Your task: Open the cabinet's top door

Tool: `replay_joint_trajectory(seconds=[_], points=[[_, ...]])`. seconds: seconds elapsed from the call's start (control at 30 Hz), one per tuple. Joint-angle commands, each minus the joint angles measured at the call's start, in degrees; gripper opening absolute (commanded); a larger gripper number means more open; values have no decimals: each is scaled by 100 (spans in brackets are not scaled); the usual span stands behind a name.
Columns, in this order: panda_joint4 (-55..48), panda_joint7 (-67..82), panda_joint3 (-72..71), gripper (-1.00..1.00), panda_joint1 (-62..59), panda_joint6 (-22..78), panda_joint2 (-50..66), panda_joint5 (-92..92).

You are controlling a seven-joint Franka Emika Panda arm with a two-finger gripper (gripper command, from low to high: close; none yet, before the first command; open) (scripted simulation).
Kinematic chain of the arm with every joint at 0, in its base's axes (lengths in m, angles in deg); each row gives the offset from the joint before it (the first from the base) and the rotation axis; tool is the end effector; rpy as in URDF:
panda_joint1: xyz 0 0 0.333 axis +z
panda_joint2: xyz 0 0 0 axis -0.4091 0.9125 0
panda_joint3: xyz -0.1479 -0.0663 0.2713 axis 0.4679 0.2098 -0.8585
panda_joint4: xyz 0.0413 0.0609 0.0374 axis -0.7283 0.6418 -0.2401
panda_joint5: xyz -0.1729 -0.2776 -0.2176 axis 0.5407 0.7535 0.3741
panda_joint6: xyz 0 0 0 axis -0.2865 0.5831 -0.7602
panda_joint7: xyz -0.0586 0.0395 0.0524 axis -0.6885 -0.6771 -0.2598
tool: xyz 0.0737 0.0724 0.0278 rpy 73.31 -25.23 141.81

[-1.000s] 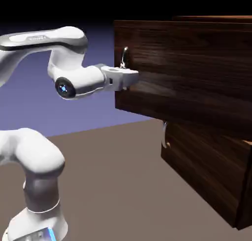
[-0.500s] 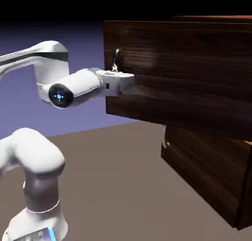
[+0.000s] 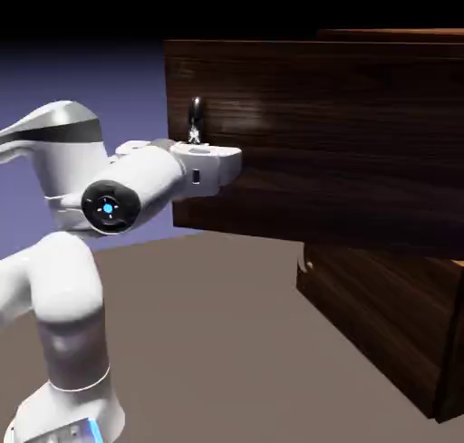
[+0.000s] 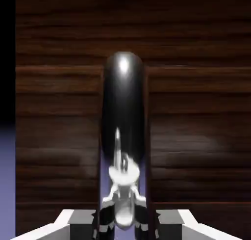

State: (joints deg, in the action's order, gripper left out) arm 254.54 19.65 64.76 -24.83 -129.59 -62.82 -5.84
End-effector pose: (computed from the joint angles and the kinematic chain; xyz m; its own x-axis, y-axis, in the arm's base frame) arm 0.1653 -0.1026 0.5421 0.5745 -0.4122 0.7072 0.5748 -0.4119 -0.7071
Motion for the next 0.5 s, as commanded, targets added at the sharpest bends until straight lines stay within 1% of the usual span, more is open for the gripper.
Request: replay_joint_trajectory(seconds=[0.0, 0.17, 0.47], points=[[-117, 2, 208, -100, -14, 216, 46, 175], [-945, 34, 1244, -100, 214, 1399, 368, 1012], [-2815, -23, 2472, -100, 1419, 3207, 800, 1938]])
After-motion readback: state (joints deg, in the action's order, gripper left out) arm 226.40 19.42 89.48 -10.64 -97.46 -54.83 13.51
